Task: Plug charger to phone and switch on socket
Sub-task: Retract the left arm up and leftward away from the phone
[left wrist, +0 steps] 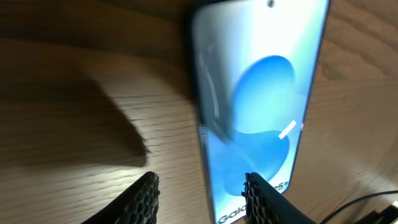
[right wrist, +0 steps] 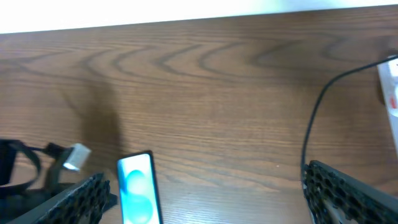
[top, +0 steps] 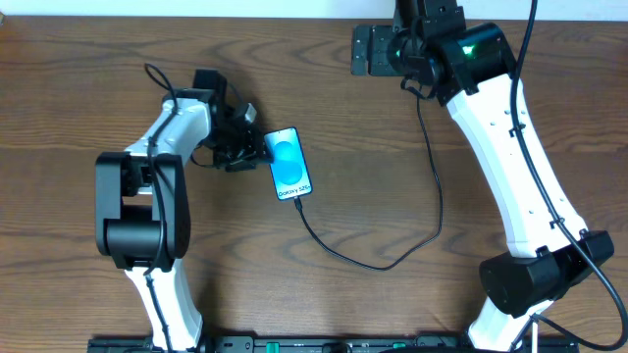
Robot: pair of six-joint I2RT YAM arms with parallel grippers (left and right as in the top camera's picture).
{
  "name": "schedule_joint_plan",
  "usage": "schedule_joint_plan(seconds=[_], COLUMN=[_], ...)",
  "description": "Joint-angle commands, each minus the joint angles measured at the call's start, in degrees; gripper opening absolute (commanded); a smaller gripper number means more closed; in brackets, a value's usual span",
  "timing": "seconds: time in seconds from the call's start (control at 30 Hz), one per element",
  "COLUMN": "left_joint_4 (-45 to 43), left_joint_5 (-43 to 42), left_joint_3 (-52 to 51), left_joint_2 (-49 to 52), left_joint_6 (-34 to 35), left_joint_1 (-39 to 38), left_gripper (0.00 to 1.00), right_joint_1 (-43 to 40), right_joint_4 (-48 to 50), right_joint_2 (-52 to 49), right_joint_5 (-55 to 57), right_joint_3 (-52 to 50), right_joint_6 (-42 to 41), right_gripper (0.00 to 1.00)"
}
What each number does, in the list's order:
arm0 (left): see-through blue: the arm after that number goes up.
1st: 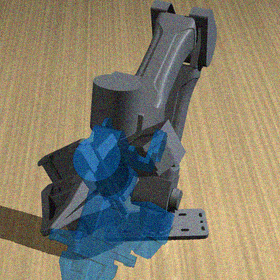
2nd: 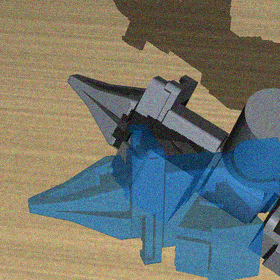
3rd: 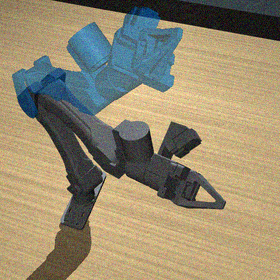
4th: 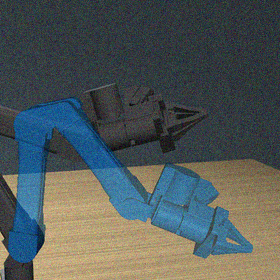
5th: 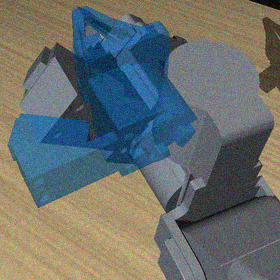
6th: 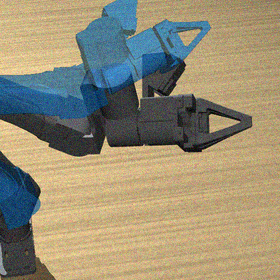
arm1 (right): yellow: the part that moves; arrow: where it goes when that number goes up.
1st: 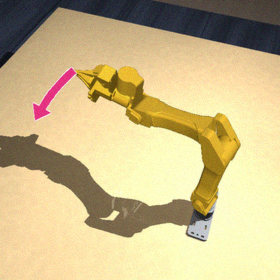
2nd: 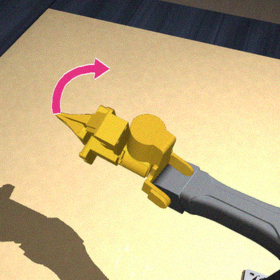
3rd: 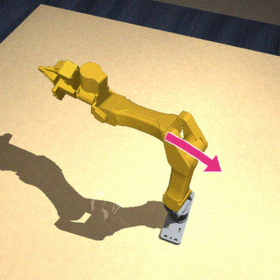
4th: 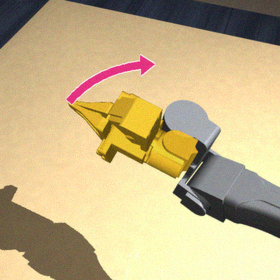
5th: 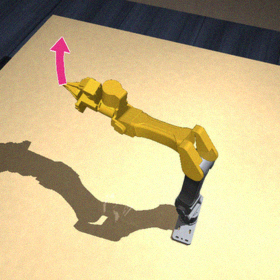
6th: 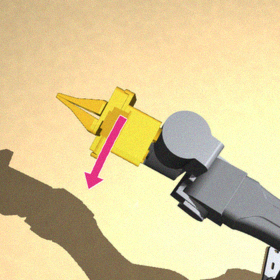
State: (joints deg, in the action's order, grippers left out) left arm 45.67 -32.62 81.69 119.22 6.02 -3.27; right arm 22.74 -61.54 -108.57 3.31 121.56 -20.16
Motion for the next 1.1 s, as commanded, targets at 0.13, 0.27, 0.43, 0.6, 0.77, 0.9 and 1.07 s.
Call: schedule_joint_plan(seconds=[0.13, 0.27, 0.43, 0.6, 0.77, 0.9, 1.07], left_joint_4=[0.0, -1.6, -3.6, -5.1, -6.9, -8.0, -8.8], left_joint_5=[0.3, 0.3, 0.8, 2.6, 3.6, 5.5, 6.8], left_joint_3=[2.7, 2.7, 2.7, 2.7, 2.7, 2.7, 2.7], left_joint_2=[-6.6, -12.7, -21.2, -28.7, -34.6, -38.5, -41.7], left_joint_6=[0.3, 0.3, 0.3, 0.3, 0.3, 0.3, 0.3], left_joint_1=[2.4, 2.6, 2.6, 2.6, 2.6, 2.6, 2.6], left_gripper=[0.46, 0.46, 0.53, 0.58, 0.64, 0.72, 0.82], right_joint_1=[0.1, -0.5, -2.2, -3.3, -4.2, -5.3, -7.1], right_joint_4=[-1.1, -1.4, -3.2, -4.5, -6.5, -8.5, -9.9], right_joint_2=[0.9, 0.9, 0.9, 0.9, 0.9, 0.9, 0.9], right_joint_5=[4.1, 4.2, 4.3, 4.3, 7.9, 9.2, 9.3], right_joint_3=[0.6, 0.6, 0.6, 0.6, 0.6, 0.6, 0.6], right_joint_6=[0.9, 0.2, -1.3, -1.7, -4.2, -5.9, -7.0], right_gripper=[0.99, 0.99, 0.99, 0.99, 0.92, 0.78, 0.58])
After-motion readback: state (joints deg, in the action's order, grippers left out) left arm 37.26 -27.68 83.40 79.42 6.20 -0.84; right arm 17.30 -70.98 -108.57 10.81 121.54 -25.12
